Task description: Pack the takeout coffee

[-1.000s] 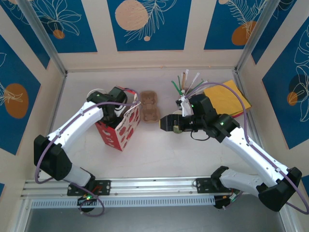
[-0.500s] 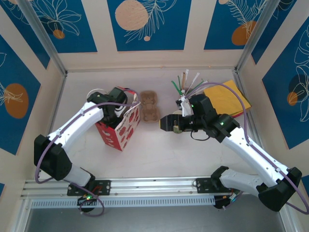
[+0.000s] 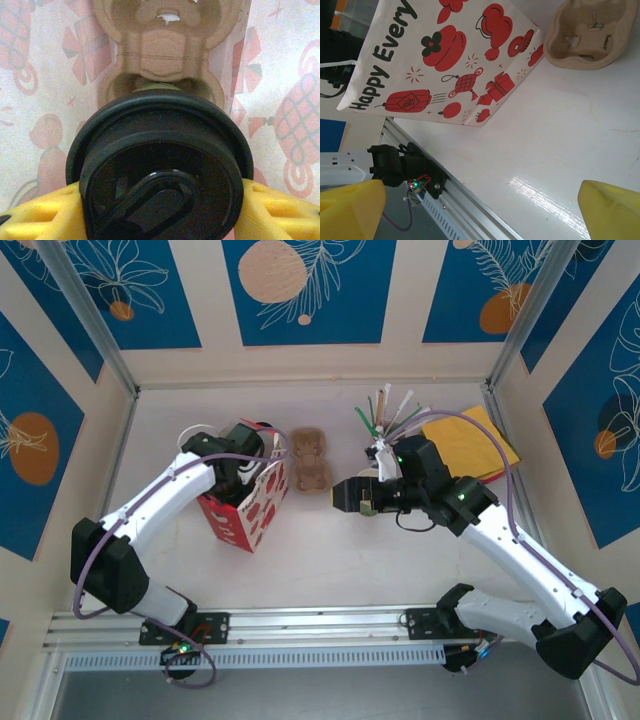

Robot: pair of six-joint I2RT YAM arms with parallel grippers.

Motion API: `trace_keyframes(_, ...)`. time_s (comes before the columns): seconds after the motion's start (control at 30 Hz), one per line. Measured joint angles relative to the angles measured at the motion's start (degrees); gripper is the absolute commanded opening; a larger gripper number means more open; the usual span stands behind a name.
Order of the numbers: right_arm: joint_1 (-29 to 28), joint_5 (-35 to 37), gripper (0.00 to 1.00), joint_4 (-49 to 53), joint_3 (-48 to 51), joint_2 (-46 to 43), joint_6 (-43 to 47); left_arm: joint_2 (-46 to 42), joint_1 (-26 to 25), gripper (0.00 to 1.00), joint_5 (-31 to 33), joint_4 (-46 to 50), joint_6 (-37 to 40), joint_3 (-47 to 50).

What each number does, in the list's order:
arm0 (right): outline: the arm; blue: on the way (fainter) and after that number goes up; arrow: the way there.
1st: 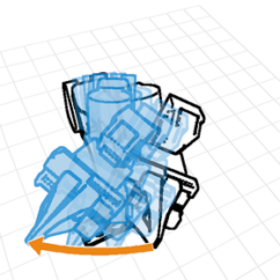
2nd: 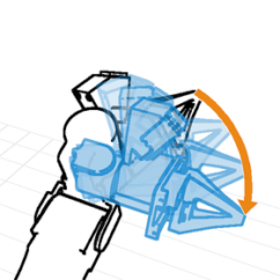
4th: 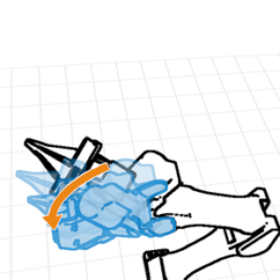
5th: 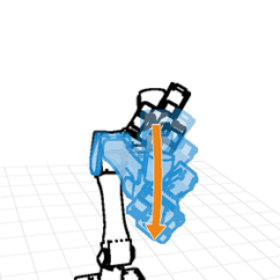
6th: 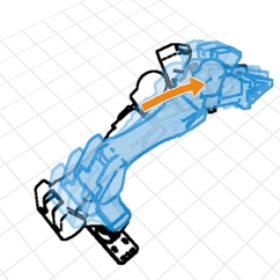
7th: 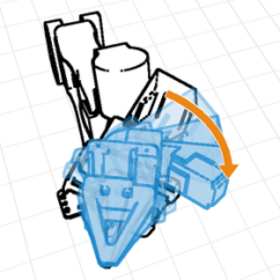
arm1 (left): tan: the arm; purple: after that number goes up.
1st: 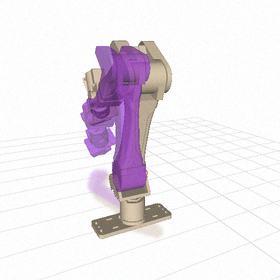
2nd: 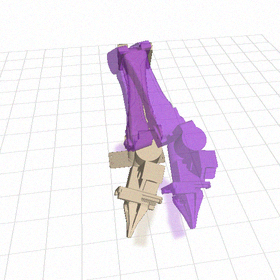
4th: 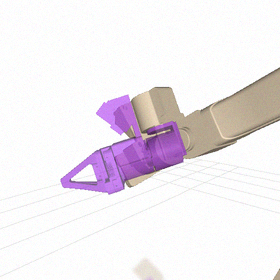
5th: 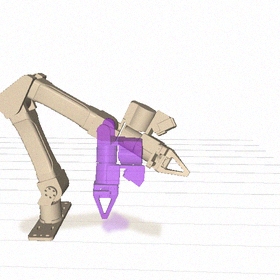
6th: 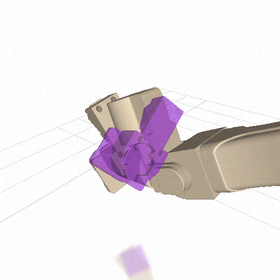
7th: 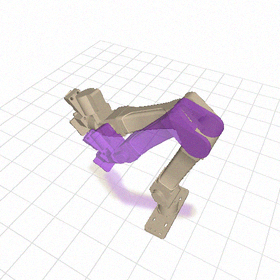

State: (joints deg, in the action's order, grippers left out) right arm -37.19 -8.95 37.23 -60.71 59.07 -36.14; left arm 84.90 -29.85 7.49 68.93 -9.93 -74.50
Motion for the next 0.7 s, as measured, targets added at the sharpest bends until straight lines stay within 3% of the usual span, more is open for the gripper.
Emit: trace_keyframes(0.7, 0.0, 0.2, 0.99, 0.1, 0.0, -0.4, 0.0, 0.0, 0.1, 0.58, 0.0, -1.3, 0.0, 1.0)
